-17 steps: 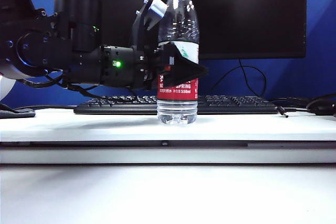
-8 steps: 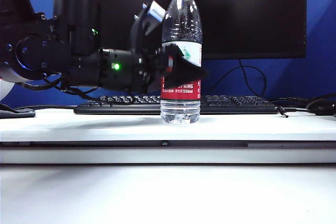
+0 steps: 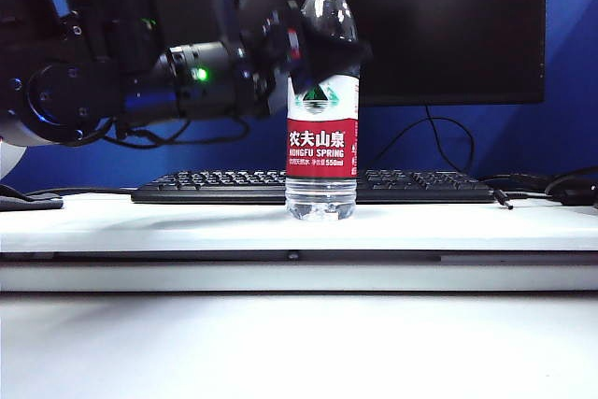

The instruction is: Unscrew the cap from the plastic bottle on the table.

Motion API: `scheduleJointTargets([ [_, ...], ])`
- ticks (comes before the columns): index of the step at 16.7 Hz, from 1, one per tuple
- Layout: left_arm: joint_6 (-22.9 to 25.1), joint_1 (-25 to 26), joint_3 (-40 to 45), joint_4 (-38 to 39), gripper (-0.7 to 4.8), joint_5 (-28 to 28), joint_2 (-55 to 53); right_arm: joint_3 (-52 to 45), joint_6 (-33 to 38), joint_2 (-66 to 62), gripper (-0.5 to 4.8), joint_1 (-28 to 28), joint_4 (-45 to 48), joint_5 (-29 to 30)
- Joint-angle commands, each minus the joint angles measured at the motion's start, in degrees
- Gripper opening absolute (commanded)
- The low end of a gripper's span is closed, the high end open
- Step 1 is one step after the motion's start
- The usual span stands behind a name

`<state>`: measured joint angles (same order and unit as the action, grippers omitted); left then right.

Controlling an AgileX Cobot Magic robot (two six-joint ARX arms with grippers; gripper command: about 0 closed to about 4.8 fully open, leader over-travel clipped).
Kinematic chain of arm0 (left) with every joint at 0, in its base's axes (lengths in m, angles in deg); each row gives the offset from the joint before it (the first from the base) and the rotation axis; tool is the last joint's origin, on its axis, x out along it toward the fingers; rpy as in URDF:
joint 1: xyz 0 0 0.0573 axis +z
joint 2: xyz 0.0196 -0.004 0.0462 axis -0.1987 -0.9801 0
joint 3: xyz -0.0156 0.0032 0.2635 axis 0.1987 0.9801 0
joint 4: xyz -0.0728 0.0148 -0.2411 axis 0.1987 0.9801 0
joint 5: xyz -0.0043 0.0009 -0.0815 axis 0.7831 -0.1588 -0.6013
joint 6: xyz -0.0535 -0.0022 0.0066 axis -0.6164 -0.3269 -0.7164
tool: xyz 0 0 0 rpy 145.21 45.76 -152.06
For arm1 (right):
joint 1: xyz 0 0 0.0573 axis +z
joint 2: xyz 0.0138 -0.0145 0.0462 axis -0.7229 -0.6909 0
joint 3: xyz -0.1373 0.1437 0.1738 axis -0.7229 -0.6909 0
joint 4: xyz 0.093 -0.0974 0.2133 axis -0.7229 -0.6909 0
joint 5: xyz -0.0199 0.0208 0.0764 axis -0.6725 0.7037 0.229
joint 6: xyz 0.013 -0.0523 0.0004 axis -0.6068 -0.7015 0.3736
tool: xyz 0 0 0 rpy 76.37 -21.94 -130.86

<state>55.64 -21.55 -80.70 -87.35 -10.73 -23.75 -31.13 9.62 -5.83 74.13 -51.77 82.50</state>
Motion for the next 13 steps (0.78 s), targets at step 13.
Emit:
scheduleJointTargets([
  [13,0.24,0.13,-2.62,-1.99,4.79,5.01,14.82,0.42,1.6,1.75,-0.01,0.07,3.41,0.28],
])
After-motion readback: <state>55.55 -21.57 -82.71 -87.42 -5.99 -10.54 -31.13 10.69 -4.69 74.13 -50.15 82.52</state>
